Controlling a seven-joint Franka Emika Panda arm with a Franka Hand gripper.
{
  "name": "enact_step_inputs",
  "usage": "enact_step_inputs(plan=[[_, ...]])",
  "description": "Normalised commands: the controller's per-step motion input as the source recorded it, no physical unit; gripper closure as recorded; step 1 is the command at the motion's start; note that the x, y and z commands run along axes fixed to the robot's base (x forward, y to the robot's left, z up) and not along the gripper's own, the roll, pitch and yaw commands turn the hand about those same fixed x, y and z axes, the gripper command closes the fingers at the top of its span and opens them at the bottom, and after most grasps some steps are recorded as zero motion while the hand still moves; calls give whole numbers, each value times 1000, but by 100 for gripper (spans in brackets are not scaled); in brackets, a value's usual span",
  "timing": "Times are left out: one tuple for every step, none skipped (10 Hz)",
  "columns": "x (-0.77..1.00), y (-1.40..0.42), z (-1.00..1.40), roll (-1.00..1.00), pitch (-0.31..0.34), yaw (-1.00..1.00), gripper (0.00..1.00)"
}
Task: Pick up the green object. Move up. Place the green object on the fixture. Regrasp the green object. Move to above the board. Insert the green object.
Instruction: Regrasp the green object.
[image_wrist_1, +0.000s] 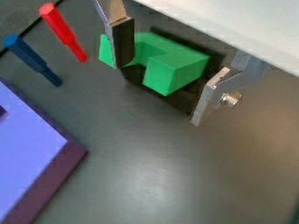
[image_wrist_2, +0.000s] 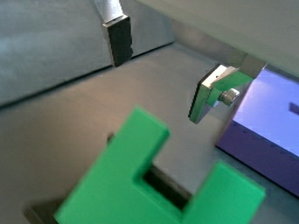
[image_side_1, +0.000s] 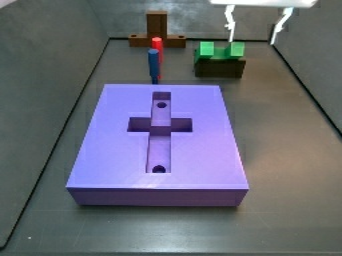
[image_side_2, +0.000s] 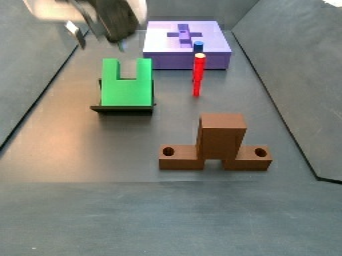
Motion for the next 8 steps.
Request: enact_step_inputs(plan=[[157,-297,483,1000,-329,-140,0],[60,-277,374,1000,-383,-174,0],[0,-194,260,1000,-397,-203,0],[0,103,123,1000,-346,-143,0],[0,623,-100,723,-271,-3,0],[-54,686,-151,774,-200,0,0],[-111,566,-74,860,-134,9,0],[0,309,-46,943,-6,306,0]])
